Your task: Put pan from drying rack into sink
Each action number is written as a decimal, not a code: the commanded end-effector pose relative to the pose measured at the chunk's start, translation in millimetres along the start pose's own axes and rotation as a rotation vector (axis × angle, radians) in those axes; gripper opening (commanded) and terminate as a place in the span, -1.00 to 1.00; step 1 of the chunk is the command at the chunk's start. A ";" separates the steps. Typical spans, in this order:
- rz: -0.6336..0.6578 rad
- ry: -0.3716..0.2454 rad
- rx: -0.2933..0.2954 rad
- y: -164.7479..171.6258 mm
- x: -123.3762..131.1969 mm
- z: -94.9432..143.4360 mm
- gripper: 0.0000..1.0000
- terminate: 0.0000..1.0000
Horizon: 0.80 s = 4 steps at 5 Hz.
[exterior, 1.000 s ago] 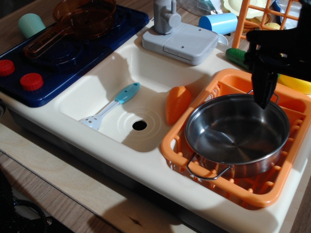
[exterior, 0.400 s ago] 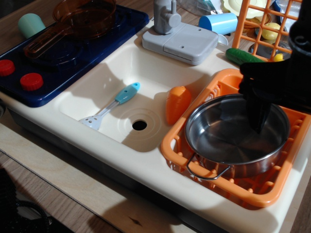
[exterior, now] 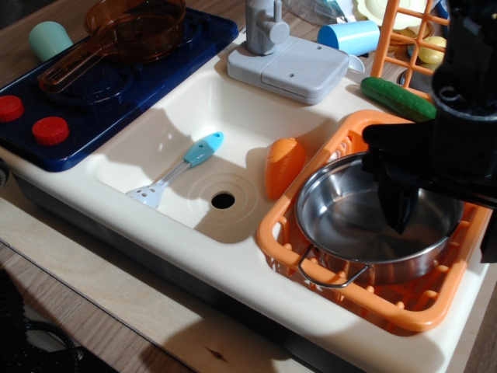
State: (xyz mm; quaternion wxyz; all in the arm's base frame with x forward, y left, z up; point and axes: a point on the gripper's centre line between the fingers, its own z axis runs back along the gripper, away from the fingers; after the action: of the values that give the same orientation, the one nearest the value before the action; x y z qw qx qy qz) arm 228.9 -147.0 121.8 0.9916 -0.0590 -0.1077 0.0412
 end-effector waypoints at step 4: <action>-0.011 0.044 0.091 -5.2 21.3 36.8 -1.00 -1.00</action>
State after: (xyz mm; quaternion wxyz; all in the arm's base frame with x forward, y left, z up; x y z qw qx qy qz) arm 240.2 -141.0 162.9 0.9982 0.0114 -0.0475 0.0359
